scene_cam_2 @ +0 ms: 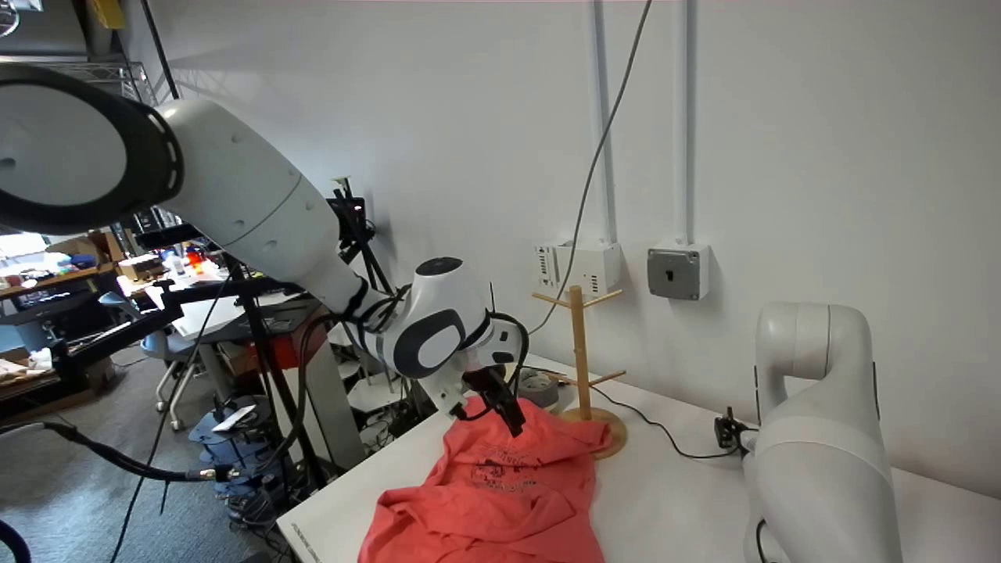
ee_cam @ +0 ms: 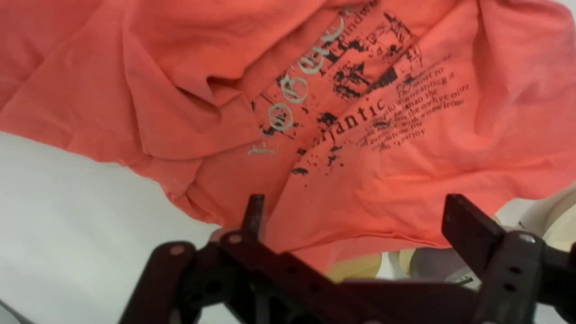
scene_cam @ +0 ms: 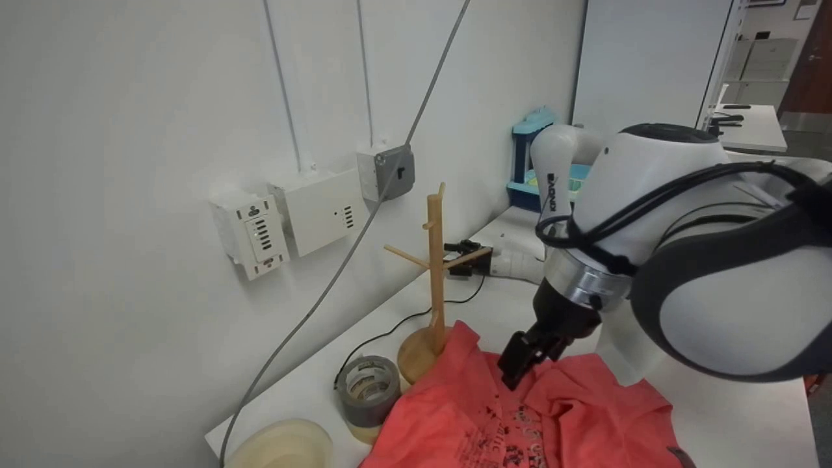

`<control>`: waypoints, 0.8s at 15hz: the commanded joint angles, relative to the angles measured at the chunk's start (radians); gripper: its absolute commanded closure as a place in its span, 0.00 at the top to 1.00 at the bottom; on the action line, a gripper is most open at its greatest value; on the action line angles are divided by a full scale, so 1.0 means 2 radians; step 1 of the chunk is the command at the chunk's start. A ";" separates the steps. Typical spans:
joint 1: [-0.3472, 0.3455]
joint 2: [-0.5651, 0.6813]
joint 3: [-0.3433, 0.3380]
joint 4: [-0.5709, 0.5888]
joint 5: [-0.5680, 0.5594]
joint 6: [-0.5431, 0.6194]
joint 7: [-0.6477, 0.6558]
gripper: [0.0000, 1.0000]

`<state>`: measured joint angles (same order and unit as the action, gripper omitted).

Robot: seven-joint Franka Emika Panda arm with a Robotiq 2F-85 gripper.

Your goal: Move the shirt away from you then unfold it

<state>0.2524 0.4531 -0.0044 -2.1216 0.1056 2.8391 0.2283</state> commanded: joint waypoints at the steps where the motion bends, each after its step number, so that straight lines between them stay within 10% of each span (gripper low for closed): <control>1: -0.011 -0.009 -0.004 -0.036 -0.007 0.013 0.017 1.00; 12: -0.070 0.043 0.007 -0.021 0.008 0.020 -0.006 0.93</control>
<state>0.1585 0.5012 -0.0132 -2.1930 0.1079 2.8668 0.2531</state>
